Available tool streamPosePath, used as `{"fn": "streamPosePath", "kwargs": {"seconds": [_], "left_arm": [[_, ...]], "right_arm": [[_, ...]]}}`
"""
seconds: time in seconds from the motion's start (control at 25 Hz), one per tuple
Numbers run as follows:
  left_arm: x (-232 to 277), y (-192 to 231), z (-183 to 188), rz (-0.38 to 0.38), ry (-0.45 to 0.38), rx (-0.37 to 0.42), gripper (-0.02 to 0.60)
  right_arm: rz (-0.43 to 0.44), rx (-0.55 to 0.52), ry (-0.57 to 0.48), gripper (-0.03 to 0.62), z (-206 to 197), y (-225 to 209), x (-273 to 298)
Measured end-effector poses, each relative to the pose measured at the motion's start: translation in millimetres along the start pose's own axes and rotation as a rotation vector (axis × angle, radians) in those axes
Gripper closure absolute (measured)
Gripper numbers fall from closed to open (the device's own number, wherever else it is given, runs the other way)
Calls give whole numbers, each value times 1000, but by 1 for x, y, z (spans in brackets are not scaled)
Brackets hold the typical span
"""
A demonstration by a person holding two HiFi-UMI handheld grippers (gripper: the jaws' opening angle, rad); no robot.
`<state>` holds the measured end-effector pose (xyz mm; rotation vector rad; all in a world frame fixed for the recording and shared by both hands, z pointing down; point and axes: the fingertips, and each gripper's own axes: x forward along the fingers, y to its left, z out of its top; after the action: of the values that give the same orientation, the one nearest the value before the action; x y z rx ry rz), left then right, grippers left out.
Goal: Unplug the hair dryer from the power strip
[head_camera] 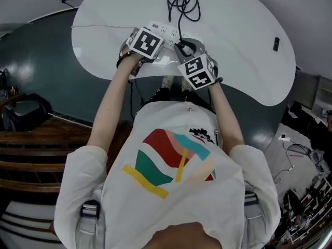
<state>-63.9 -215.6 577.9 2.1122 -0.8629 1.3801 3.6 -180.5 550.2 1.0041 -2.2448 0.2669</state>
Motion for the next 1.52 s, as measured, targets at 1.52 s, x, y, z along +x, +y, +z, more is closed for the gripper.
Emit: {"fn": "streamPosePath", "kwargs": {"seconds": [1.52], "left_arm": [[8, -4, 2, -63, 235, 47, 322]], "right_arm": [[131, 422, -196, 549, 13, -16, -13]]}}
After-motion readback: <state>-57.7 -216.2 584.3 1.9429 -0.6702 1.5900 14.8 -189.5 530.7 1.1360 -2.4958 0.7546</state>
